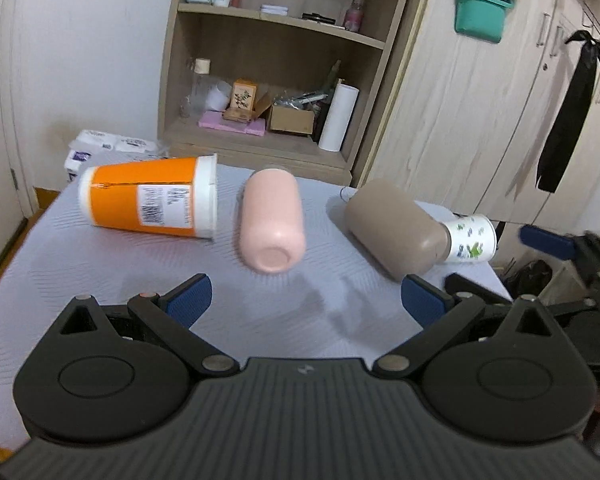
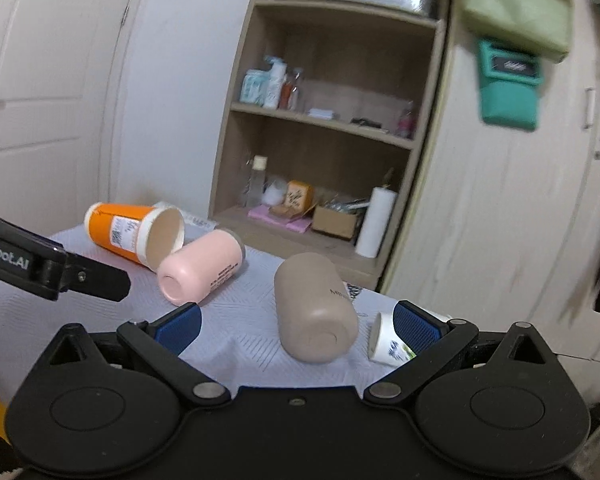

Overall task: Flip cup upright
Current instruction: 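Move the right gripper to the beige tumbler's base and close on it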

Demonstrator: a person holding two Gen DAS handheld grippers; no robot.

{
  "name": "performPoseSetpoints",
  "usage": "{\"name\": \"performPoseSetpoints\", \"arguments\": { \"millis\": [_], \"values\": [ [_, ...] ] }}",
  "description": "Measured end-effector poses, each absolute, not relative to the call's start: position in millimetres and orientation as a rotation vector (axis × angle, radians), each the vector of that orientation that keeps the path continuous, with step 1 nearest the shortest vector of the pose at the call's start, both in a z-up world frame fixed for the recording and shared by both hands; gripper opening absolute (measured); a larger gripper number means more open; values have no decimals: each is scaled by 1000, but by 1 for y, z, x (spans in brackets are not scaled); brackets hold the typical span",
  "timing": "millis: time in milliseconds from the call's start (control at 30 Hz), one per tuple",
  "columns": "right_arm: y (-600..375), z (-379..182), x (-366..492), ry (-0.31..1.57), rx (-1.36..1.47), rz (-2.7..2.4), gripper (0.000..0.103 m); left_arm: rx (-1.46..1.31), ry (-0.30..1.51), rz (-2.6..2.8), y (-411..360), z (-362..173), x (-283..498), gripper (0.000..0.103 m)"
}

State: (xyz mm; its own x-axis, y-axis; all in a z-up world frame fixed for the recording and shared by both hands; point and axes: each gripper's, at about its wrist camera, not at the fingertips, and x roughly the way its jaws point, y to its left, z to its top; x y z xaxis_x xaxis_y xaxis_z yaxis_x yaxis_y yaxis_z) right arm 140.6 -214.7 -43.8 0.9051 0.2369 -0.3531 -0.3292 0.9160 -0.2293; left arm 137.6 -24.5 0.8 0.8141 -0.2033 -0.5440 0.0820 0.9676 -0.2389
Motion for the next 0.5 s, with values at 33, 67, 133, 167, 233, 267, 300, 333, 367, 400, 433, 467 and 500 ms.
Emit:
{"name": "performPoseSetpoints", "arguments": {
  "millis": [33, 67, 133, 167, 233, 267, 300, 333, 367, 400, 433, 467, 500],
  "values": [
    [-215, -46, 151, 335, -292, 306, 103, -225, 612, -157, -25, 0, 143, 101],
    [-214, -48, 159, 348, -293, 312, 103, -243, 621, -163, -24, -1, 148, 101],
    [-214, -55, 176, 367, -300, 314, 103, -283, 635, -176, -24, -4, 157, 101],
    [-214, -58, 182, 369, -312, 306, 103, -297, 636, -178, -24, -7, 158, 101],
    [-213, -64, 195, 387, -328, 301, 103, -328, 641, -175, -22, -11, 163, 101],
    [-214, -67, 202, 401, -332, 303, 103, -342, 646, -175, -21, -13, 166, 101],
    [-214, -70, 209, 414, -337, 306, 102, -357, 653, -176, -20, -16, 169, 101],
    [-213, -74, 214, 427, -343, 307, 102, -373, 662, -179, -19, -18, 172, 101],
    [-212, -77, 219, 436, -351, 307, 102, -385, 669, -184, -19, -20, 175, 101],
    [-211, -80, 222, 441, -359, 305, 102, -399, 678, -190, -18, -23, 177, 100],
    [-211, -82, 227, 446, -366, 303, 101, -409, 683, -192, -17, -25, 179, 100],
    [-210, -85, 230, 454, -374, 302, 97, -416, 686, -193, -16, -27, 180, 100],
    [-209, -87, 233, 465, -379, 302, 94, -420, 690, -196, -16, -28, 182, 100]
  ]
}}
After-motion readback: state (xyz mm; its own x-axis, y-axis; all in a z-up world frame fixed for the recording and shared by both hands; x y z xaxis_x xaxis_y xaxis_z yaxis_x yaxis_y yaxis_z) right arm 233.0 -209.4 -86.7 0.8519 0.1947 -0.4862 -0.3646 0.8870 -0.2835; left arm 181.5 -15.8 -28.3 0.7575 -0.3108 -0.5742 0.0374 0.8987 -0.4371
